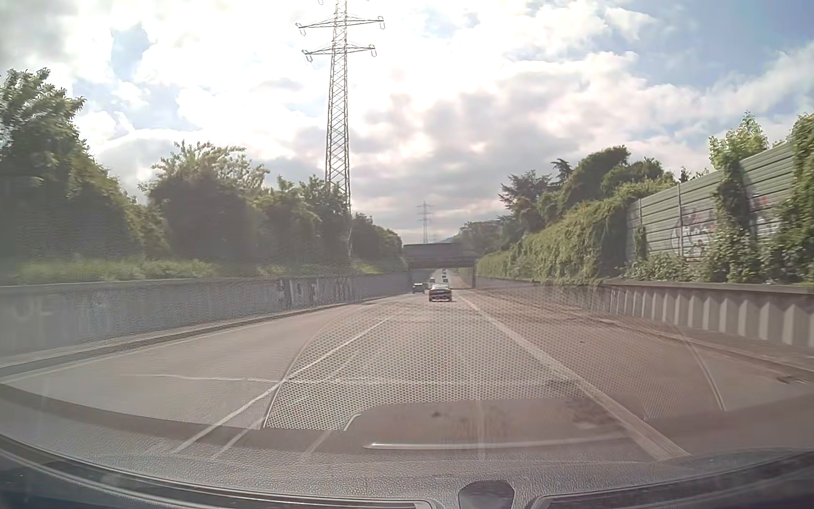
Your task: Follow the waypoints while adhering to traffic rules and regulations
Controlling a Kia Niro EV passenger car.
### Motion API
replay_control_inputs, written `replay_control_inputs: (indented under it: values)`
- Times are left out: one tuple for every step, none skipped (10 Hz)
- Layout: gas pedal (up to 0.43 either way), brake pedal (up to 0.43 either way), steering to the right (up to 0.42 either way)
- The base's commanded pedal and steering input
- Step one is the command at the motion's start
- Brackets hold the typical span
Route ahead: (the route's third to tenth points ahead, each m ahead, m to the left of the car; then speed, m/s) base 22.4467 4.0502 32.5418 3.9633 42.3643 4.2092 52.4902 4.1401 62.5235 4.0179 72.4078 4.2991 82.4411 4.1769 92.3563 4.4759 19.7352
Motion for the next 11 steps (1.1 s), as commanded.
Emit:
replay_control_inputs:
  values:
    - [0.11, 0.0, -0.001]
    - [0.11, 0.0, -0.001]
    - [0.11, 0.0, -0.001]
    - [0.11, 0.0, -0.001]
    - [0.11, 0.0, -0.001]
    - [0.11, 0.0, -0.001]
    - [0.11, 0.0, -0.001]
    - [0.11, 0.0, -0.001]
    - [0.11, 0.0, -0.001]
    - [0.11, 0.0, -0.001]
    - [0.11, 0.0, -0.001]
